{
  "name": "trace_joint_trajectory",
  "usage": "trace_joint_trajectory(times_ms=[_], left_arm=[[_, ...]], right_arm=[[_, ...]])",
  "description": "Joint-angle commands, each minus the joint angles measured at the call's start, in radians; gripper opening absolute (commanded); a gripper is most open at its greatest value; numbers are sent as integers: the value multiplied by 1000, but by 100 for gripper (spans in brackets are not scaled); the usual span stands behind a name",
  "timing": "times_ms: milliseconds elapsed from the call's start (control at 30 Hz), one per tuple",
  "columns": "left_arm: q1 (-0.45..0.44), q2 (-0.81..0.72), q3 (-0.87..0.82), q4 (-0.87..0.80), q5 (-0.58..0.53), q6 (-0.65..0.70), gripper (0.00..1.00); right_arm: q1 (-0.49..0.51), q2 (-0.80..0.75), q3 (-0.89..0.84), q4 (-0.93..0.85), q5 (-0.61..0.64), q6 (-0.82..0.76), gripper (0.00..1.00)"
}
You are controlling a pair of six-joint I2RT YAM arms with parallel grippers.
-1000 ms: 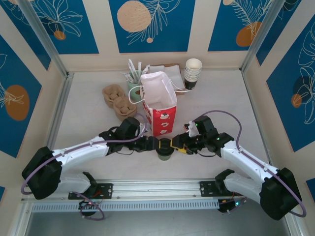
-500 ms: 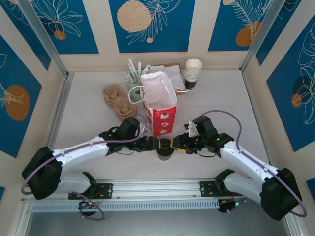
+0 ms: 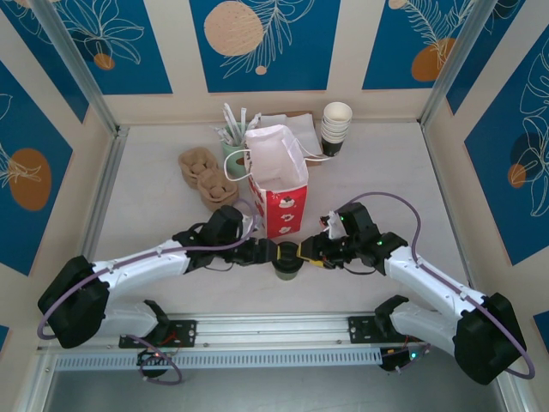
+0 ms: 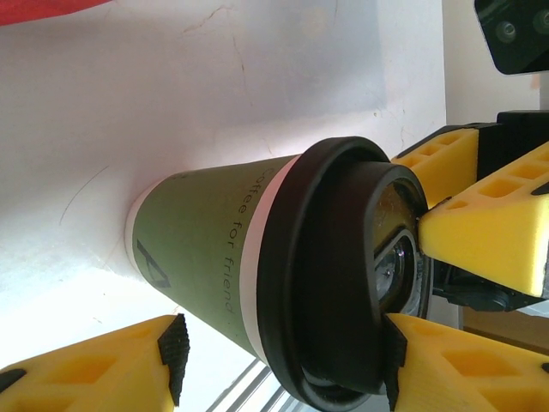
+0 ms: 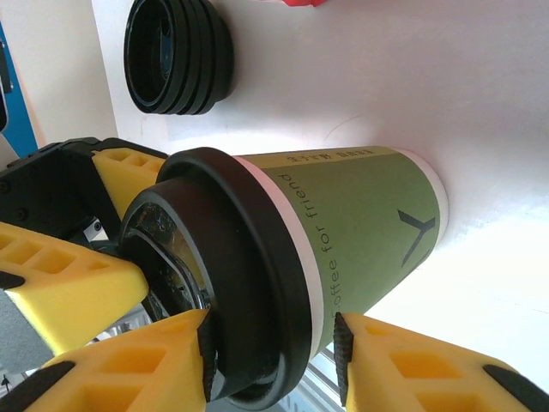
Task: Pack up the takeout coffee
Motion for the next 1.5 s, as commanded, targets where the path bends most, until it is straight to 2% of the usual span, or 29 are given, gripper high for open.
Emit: trace_joint_trajectory(times_ms=[0, 500, 900, 1267, 1467], left_arm=[[6, 23, -44, -74, -29, 18, 60], [6, 23, -107, -30, -28, -13, 58], [5, 28, -122, -26, -37, -13, 57], [5, 29, -115, -47, -44, 6, 57], [4, 20, -104, -56, -51, 7, 56]], right_arm=[[6, 23, -50, -92, 70, -25, 41], [-7, 47, -89, -79, 81, 6, 39], [-62, 68, -113, -71, 80, 51, 35], [-89, 147, -104, -79, 78, 58, 34], [-89, 125, -69, -115, 73, 35, 36]])
